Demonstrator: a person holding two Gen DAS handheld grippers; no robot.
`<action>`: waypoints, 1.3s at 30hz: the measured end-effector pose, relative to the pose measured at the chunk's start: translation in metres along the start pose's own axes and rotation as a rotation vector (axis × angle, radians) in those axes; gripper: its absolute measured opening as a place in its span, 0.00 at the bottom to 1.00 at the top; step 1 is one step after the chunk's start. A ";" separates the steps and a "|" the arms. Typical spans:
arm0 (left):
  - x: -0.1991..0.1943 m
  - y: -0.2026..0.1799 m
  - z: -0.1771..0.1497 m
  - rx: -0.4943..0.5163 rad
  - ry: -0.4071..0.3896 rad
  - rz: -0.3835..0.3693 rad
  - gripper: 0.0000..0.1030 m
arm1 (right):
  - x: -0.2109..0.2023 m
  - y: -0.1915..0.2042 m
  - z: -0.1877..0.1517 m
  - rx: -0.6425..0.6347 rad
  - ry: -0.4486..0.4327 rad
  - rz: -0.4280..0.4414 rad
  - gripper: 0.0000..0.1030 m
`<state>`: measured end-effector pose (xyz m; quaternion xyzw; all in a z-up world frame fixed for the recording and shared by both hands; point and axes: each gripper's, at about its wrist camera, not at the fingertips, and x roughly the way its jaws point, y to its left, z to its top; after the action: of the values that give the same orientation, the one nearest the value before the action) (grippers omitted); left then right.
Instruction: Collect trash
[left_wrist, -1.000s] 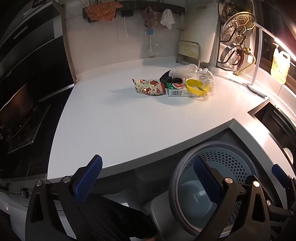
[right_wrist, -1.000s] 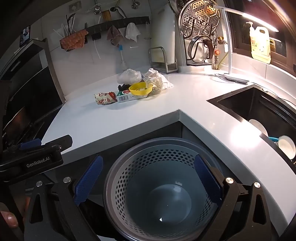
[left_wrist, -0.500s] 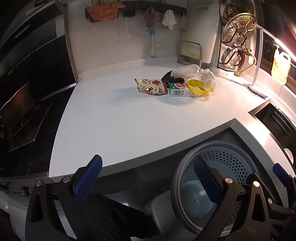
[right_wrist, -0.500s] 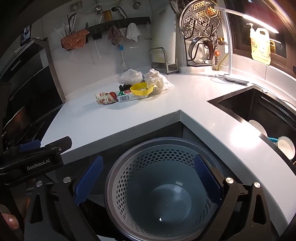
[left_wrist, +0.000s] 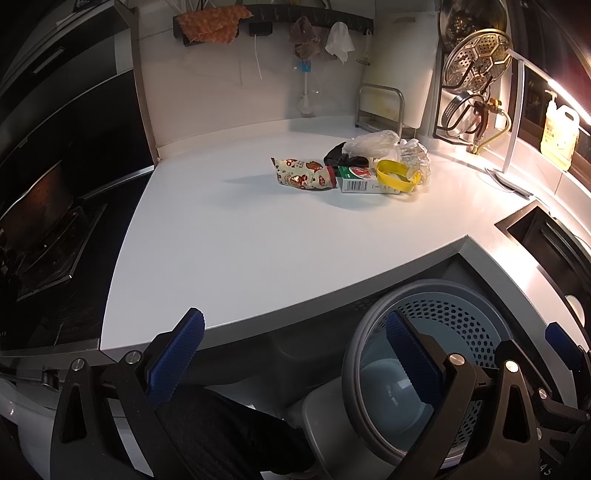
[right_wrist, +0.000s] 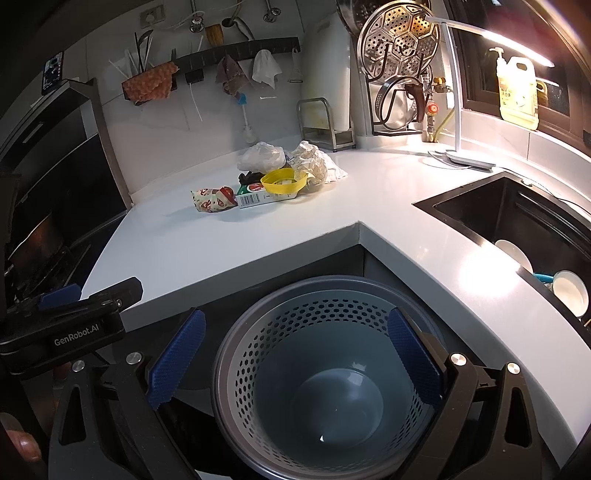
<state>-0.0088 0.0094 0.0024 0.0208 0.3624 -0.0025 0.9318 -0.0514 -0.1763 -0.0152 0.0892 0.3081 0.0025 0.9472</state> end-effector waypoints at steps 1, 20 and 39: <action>0.000 0.000 0.000 0.000 0.000 0.000 0.94 | 0.000 0.000 0.000 -0.001 0.000 0.001 0.92; -0.004 0.002 -0.002 -0.002 -0.007 -0.002 0.94 | -0.002 0.002 -0.001 -0.003 -0.003 0.000 0.92; -0.005 0.004 -0.003 -0.006 -0.001 -0.002 0.94 | -0.001 0.005 -0.002 -0.003 0.001 0.004 0.92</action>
<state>-0.0141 0.0132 0.0037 0.0178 0.3618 -0.0022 0.9321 -0.0528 -0.1710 -0.0156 0.0882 0.3084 0.0049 0.9472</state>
